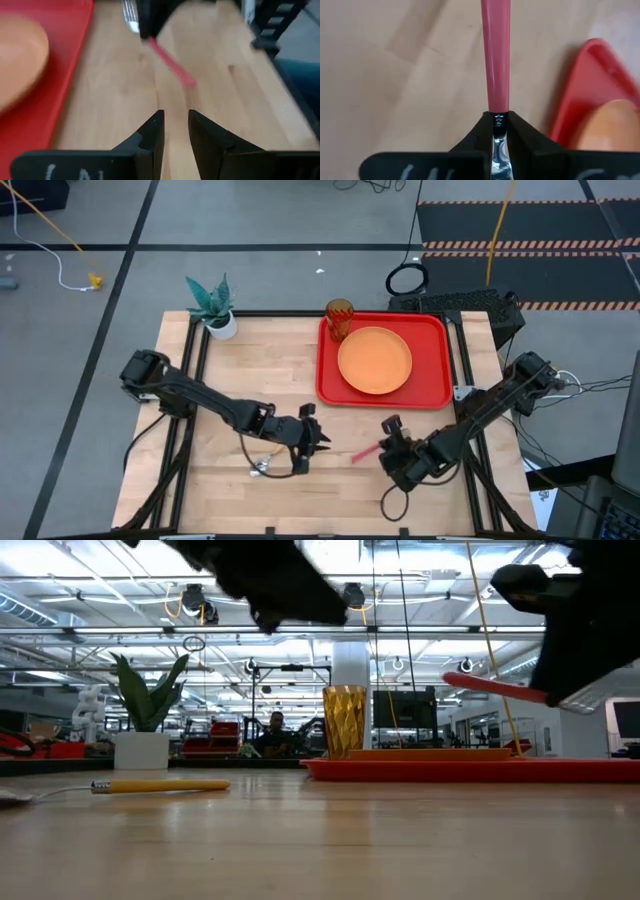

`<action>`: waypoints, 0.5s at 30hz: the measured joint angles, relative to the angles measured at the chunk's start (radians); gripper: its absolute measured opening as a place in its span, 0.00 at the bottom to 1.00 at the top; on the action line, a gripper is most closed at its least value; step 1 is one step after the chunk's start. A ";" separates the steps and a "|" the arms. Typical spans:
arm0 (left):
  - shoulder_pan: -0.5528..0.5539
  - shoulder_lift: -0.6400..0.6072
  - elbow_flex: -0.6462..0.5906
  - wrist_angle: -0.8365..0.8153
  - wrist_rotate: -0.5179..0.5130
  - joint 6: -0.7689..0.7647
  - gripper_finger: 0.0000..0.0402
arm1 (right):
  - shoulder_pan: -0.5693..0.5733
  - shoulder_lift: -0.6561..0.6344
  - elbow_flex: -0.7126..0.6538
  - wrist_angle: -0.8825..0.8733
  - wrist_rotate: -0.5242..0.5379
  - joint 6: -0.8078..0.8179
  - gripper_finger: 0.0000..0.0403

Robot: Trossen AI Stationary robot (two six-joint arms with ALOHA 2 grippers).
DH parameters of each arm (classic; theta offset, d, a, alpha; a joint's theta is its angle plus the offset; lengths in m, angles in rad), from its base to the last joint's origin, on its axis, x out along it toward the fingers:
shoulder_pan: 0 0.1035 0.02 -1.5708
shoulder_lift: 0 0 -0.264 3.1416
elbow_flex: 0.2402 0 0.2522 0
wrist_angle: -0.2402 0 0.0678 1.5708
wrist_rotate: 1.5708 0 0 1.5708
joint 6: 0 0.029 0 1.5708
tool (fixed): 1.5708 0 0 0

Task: Pick and place plate/cup/fork/spoon on tray
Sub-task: Put the pink fork on the red serving tray to the right of the orange plate

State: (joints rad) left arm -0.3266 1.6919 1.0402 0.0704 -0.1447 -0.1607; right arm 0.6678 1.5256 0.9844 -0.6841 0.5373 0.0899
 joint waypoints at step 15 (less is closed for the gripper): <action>0.054 0.153 0.002 0.212 0.010 -0.245 0.66 | -0.064 0.000 0.000 0.039 0.264 -0.276 0.05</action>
State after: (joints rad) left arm -0.2730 1.8444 1.0422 0.2821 -0.1343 -0.4058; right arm 0.6037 1.5257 0.9840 -0.6451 0.8017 -0.1863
